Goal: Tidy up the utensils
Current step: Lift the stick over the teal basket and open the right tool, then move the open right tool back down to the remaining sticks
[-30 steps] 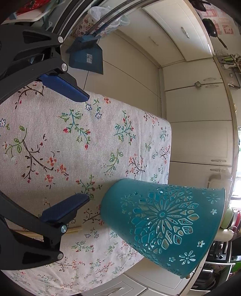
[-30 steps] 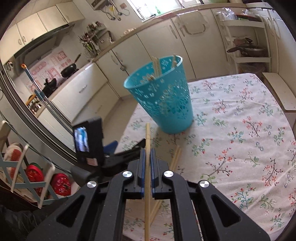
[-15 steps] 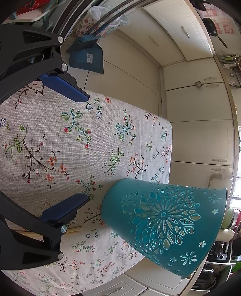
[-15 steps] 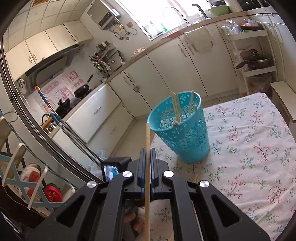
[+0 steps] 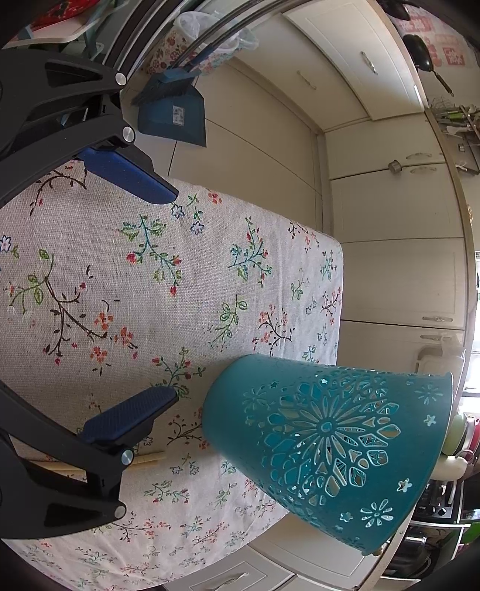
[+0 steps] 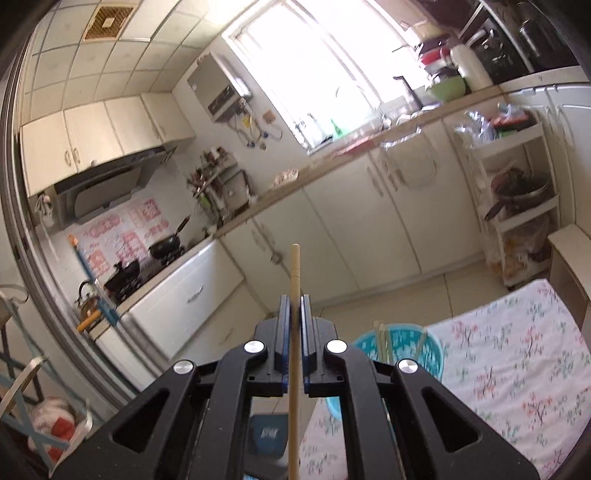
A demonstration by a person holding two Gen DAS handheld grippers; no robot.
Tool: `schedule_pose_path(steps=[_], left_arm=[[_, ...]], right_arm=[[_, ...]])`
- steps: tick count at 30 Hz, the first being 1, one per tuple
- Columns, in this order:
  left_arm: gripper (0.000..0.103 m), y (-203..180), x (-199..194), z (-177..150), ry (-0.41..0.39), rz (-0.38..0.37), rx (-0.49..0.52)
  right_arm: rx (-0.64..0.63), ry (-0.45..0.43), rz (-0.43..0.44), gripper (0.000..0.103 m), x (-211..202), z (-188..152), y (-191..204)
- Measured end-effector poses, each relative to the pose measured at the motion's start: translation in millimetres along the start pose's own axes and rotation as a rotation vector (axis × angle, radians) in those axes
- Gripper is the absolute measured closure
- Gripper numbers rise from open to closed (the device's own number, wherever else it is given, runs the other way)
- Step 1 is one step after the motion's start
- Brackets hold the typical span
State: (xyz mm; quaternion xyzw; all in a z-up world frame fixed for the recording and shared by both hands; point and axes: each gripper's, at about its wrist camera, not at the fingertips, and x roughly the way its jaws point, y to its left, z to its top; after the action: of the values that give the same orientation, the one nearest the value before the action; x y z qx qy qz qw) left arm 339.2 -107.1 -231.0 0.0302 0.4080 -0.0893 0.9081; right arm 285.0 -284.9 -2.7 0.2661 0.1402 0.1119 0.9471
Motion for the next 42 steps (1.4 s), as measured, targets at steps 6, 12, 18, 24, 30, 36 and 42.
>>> schedule_pose_path(steps=[6,12,18,24,30,36,42], left_arm=[[0.008,-0.9,-0.2,-0.2,-0.002,-0.008,-0.005],[0.008,1.6,-0.7,1.2,-0.005,-0.02,-0.011],[0.008,1.9,-1.0,1.2,-0.005,-0.023,-0.011],[0.008,2.8,-0.5,1.6,-0.003,-0.019,-0.014],[0.008,4.2,0.4,1.7,-0.001,-0.015,-0.019],[0.008,4.9,0.4,1.8,0.0,-0.012,-0.021],[0.008,5.9,1.2,1.7,0.002,-0.008,-0.021]], right_arm=[[0.03,-0.075,-0.124,0.097,38.6,14.4,-20.4],[0.037,-0.034,-0.204,0.097,65.1,1.6,-41.1],[0.02,0.012,-0.225,0.097,62.6,-11.2,-48.0],[-0.053,0.122,-0.249,0.095,67.8,-28.4,-42.9],[-0.073,0.114,-0.27,0.075,38.9,-30.2,-43.7],[-0.093,0.037,-0.328,0.073,-22.7,-38.5,-47.2],[-0.102,0.251,-0.407,0.073,-42.5,-120.5,-69.2]])
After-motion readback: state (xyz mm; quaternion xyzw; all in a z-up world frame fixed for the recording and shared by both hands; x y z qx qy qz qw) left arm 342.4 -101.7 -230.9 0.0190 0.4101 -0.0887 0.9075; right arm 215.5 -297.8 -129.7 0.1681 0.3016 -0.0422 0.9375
